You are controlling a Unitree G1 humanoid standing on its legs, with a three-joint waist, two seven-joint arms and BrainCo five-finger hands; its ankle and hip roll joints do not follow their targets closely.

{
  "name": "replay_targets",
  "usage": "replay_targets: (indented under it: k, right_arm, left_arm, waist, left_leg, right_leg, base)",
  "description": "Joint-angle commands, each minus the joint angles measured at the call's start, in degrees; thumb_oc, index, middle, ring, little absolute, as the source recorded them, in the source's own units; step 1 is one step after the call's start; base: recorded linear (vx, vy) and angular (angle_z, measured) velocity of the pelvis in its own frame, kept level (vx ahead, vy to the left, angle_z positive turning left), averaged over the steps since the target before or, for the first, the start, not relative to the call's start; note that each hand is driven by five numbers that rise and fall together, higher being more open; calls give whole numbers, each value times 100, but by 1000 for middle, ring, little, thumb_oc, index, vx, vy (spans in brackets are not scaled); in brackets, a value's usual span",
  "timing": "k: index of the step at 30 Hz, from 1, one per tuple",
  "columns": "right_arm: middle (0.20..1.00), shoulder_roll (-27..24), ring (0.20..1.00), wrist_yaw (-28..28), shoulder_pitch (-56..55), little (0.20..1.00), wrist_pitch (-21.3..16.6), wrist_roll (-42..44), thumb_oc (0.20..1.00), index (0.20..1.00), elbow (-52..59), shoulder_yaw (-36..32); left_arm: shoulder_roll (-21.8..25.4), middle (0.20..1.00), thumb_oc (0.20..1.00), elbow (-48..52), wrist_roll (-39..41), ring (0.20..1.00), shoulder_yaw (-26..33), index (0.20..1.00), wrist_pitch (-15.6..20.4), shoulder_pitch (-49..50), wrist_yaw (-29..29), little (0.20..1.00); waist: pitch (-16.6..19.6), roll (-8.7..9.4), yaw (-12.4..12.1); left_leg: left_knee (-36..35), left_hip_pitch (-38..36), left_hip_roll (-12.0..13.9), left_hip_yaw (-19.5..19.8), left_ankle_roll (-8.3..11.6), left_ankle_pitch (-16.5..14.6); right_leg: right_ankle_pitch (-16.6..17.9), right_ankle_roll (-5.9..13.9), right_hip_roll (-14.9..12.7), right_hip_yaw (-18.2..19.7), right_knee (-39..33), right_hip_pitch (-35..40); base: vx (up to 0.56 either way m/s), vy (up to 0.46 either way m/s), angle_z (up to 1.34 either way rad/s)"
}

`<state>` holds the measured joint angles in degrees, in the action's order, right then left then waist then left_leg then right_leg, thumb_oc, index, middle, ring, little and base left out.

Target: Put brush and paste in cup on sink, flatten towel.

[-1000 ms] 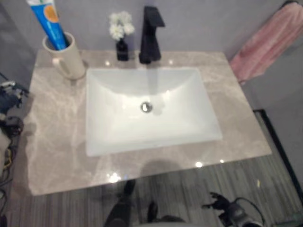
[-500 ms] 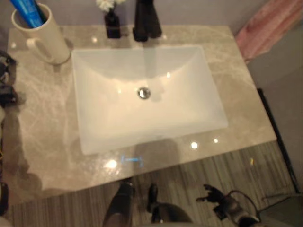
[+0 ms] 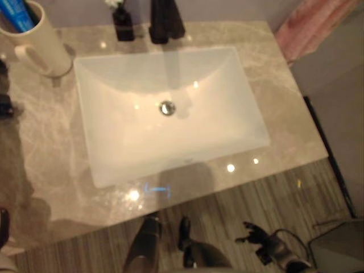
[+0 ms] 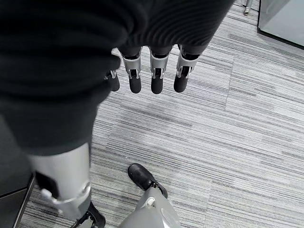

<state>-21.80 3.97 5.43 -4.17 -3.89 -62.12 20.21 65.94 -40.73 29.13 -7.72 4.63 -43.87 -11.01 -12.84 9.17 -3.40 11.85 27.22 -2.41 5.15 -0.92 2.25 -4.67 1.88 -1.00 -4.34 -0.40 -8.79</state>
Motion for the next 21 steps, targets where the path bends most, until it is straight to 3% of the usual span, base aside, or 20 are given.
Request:
replay_targets:
  k: [1,15,21]
  right_arm:
    - [1000,-176,1000,-24,-332,1000,-11,68,1000,1000,-47,-13]
    - [1000,-236,1000,-43,-313,1000,-22,26,1000,1000,9,-39]
    - [1000,-274,1000,-59,-360,1000,-11,31,1000,1000,-46,-54]
  left_arm:
    - [-316,200,200,473,-368,200,168,200,335,23,-40,200]
    - [-388,200,200,382,-706,200,258,200,310,72,-150,200]
    - [-518,200,200,162,-525,200,269,200,334,-230,-358,200]
  waist:
    - [447,-287,219]
    - [610,-366,236]
    - [572,-267,300]
  left_leg:
    - [172,11,124,785,-88,-492]
    - [-73,14,69,823,-61,-348]
    - [-5,121,76,757,-82,-396]
  right_leg:
    - [-65,504,-381,-154,81,339]
    - [-28,492,-451,-263,-116,361]
    - [81,519,-474,-185,-198,289]
  base:
    - [-20,-76,11]
    - [-15,-16,2]
    - [-16,9,-3]
